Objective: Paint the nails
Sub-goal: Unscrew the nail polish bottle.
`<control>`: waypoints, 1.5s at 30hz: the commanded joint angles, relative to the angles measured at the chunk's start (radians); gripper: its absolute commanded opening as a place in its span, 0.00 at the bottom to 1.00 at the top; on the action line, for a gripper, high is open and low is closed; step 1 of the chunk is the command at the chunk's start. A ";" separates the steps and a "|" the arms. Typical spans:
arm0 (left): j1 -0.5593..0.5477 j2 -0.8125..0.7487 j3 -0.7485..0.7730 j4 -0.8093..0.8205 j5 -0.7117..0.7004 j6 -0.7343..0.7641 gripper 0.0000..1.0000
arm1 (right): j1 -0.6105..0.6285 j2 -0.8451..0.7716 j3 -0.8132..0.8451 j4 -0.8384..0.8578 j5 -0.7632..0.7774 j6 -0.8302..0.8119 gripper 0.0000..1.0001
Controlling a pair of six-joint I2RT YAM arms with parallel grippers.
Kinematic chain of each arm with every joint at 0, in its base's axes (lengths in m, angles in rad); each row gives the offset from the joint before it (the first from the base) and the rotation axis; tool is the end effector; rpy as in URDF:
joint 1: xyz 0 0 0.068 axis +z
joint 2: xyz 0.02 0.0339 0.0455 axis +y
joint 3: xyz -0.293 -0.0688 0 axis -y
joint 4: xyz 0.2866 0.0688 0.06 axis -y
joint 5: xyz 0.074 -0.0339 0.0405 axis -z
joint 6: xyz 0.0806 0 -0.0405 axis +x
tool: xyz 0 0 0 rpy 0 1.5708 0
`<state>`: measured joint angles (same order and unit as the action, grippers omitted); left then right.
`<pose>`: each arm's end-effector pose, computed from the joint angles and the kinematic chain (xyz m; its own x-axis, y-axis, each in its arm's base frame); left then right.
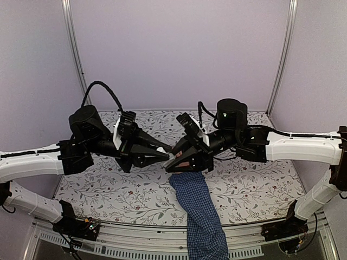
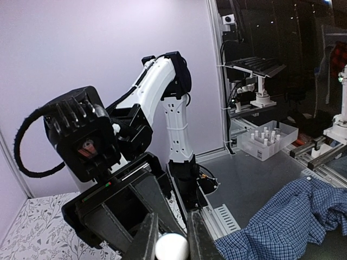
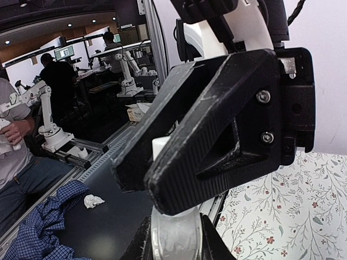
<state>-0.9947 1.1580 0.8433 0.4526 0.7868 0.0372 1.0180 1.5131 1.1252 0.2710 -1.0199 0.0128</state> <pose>0.1282 -0.3021 0.3682 0.1111 -0.1228 -0.9862 0.9708 -0.1991 0.1341 0.1550 0.3820 0.3396 -0.0726 -0.1050 -0.9918 -0.8890 -0.4440 0.1121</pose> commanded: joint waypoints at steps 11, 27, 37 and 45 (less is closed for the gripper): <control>-0.011 -0.013 0.026 -0.046 -0.255 -0.016 0.00 | -0.009 -0.052 -0.015 0.027 0.276 -0.002 0.00; -0.009 0.064 0.086 -0.108 -0.565 -0.101 0.00 | -0.009 -0.091 -0.038 0.016 0.636 -0.042 0.00; -0.010 0.128 0.110 -0.112 -0.758 -0.196 0.00 | -0.007 -0.050 -0.015 0.019 0.785 -0.052 0.00; -0.008 0.176 0.112 -0.115 -0.884 -0.258 0.00 | 0.005 -0.009 0.003 0.034 0.946 -0.069 0.00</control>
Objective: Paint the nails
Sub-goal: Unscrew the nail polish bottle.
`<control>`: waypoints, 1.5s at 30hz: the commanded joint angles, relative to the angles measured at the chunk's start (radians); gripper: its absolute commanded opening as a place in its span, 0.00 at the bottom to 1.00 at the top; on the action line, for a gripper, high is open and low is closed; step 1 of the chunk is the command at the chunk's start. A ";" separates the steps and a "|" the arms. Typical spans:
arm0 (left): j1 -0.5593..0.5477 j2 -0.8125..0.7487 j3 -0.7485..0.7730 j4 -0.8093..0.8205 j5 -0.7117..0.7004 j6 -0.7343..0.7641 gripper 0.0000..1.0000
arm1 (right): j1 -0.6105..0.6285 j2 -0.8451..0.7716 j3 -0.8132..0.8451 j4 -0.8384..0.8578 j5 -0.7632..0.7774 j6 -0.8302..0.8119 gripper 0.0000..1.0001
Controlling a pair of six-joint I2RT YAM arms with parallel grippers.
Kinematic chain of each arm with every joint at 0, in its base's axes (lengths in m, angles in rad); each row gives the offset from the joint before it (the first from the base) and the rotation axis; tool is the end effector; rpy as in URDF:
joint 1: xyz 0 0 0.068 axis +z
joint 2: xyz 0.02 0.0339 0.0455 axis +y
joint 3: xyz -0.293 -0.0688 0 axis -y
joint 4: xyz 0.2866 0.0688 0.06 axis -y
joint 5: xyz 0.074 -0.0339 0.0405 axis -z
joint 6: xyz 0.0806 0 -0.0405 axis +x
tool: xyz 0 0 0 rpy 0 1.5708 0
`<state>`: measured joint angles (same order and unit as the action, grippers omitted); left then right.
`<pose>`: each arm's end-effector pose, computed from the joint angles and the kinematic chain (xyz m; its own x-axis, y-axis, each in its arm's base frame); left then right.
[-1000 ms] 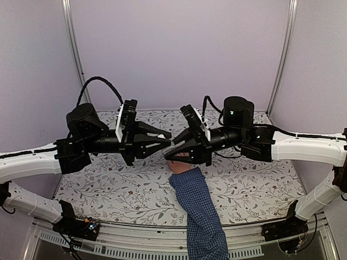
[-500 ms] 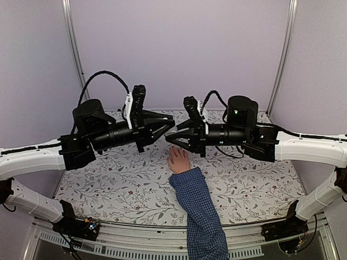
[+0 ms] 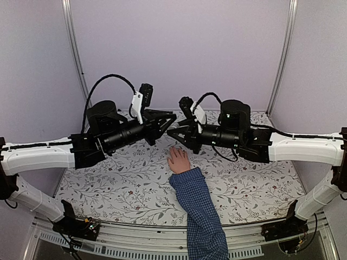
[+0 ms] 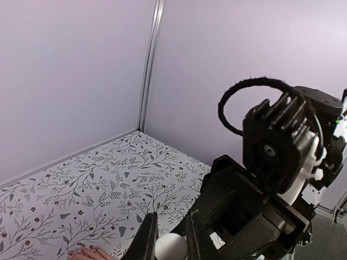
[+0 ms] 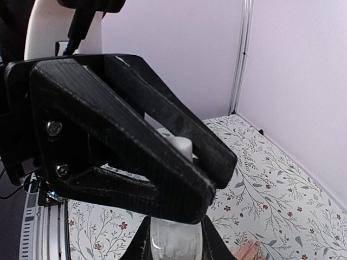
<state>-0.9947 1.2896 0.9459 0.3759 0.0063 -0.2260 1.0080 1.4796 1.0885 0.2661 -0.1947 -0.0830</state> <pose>0.2084 -0.3217 0.3599 -0.1716 -0.1472 -0.9741 0.8245 0.5197 -0.2238 0.2179 0.3746 0.3324 0.0110 -0.1350 -0.9908 -0.9345 0.3511 -0.0582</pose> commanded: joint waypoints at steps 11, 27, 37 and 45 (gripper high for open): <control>-0.008 0.149 0.035 -0.056 -0.276 -0.110 0.00 | 0.033 0.106 0.060 0.083 0.326 0.001 0.00; -0.009 0.240 0.060 -0.070 -0.376 -0.224 0.00 | 0.047 0.193 0.107 0.109 0.484 0.020 0.00; -0.009 0.177 0.056 -0.090 -0.382 -0.195 0.05 | 0.048 0.181 0.083 0.110 0.478 0.019 0.00; 0.006 0.118 0.043 -0.109 -0.375 -0.174 0.33 | 0.047 0.157 0.052 0.117 0.452 0.023 0.00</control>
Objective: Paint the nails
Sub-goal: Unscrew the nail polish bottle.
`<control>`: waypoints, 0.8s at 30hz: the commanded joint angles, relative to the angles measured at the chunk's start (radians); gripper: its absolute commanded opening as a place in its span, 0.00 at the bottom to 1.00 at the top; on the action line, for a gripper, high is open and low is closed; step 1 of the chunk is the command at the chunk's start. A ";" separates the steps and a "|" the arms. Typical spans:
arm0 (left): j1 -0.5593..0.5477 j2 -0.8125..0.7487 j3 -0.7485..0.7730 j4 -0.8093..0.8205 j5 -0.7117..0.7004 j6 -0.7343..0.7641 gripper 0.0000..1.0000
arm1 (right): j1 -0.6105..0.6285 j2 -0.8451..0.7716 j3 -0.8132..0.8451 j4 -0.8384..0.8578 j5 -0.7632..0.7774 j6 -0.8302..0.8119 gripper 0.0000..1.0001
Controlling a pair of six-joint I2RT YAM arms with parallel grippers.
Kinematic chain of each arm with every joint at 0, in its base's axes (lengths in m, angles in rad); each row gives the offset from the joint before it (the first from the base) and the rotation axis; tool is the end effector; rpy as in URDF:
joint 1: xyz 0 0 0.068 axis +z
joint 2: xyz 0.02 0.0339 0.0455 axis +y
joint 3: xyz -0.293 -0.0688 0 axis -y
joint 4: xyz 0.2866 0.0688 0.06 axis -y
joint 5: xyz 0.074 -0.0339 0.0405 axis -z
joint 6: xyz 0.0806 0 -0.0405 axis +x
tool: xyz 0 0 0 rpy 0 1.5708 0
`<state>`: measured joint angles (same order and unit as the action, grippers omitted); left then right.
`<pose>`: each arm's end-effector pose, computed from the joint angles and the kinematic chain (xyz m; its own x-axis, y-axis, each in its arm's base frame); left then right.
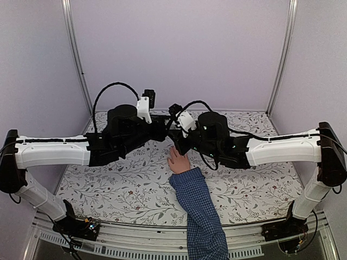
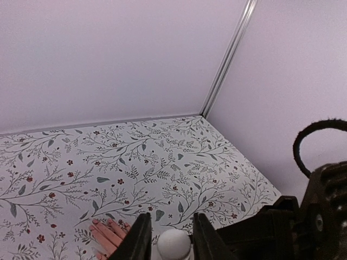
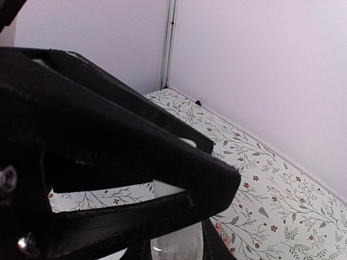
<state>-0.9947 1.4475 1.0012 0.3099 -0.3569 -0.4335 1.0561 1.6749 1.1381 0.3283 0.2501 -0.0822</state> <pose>0.2505 -0.3340 0.3144 -0.3181 -0.2328 -0.9190 0.5108 0.7745 -0.3730 0.2518 0.4047 0.2784 -0.0421 -0.2360 -0.9708 -0.7301 0.6706 -0.1314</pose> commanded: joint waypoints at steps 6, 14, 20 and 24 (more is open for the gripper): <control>0.022 -0.082 -0.033 -0.041 0.047 0.033 0.45 | -0.001 -0.067 -0.030 0.058 -0.041 0.036 0.00; 0.051 -0.185 -0.080 0.010 0.203 0.093 0.68 | -0.022 -0.118 -0.069 0.042 -0.163 0.072 0.00; 0.089 -0.253 -0.095 0.031 0.422 0.167 0.74 | -0.043 -0.167 -0.096 0.030 -0.343 0.072 0.00; 0.110 -0.302 -0.099 0.021 0.586 0.247 0.77 | -0.051 -0.206 -0.101 0.006 -0.497 0.051 0.00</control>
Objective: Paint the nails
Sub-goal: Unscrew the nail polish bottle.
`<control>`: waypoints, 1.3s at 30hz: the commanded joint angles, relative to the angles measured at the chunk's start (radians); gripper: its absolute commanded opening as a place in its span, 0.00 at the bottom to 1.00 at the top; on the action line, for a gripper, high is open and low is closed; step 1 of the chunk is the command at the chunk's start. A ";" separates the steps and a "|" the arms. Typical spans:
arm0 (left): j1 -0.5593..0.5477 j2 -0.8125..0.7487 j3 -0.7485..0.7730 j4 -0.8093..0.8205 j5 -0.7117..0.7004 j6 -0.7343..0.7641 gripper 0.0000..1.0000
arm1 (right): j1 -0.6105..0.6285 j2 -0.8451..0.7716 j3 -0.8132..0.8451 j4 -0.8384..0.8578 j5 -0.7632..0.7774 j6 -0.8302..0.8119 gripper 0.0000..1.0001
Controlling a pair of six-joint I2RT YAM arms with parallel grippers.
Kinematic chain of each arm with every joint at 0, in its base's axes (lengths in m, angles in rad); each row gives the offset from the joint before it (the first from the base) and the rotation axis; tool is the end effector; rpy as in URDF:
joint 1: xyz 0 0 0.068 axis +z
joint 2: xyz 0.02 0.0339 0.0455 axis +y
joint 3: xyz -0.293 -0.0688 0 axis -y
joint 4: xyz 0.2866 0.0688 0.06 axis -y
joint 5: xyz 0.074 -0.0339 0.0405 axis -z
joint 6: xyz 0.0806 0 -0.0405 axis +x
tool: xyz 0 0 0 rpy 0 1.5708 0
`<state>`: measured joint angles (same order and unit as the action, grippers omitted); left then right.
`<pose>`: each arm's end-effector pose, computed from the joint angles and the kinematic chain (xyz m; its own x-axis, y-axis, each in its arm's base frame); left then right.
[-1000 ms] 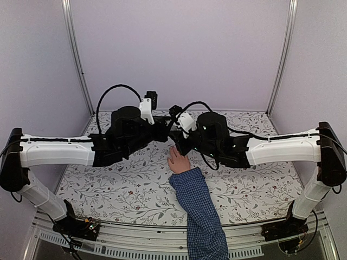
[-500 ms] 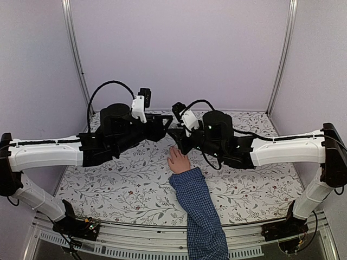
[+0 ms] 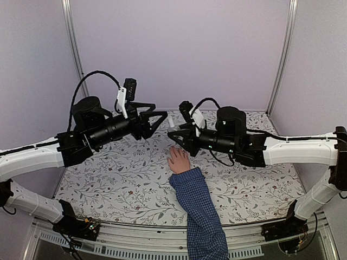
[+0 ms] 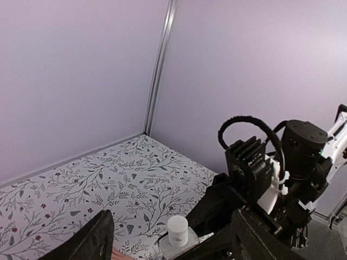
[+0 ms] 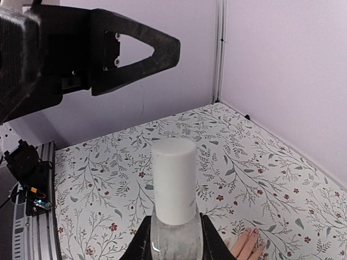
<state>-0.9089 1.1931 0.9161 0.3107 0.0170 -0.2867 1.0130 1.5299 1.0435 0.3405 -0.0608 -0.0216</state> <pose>0.2193 -0.2837 0.3704 -0.2061 -0.1955 -0.9588 0.7724 0.5691 -0.2821 0.2299 0.3778 0.3029 -0.0580 -0.1336 -0.9893 -0.8801 0.4746 -0.0125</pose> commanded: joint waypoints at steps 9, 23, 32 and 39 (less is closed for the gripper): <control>0.026 -0.147 -0.070 0.031 0.576 0.285 0.78 | -0.011 -0.092 0.031 -0.074 -0.615 -0.038 0.00; 0.009 -0.099 -0.083 0.110 0.821 0.320 0.54 | -0.010 -0.021 0.120 -0.122 -0.938 -0.038 0.00; -0.032 -0.051 -0.057 0.111 0.831 0.340 0.43 | -0.011 0.017 0.164 -0.159 -0.986 -0.037 0.00; -0.047 -0.038 -0.052 0.108 0.831 0.337 0.30 | -0.011 0.024 0.164 -0.161 -0.993 -0.034 0.00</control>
<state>-0.9401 1.1484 0.8383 0.4049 0.8352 0.0444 1.0065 1.5471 1.1790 0.1806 -1.0302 -0.0635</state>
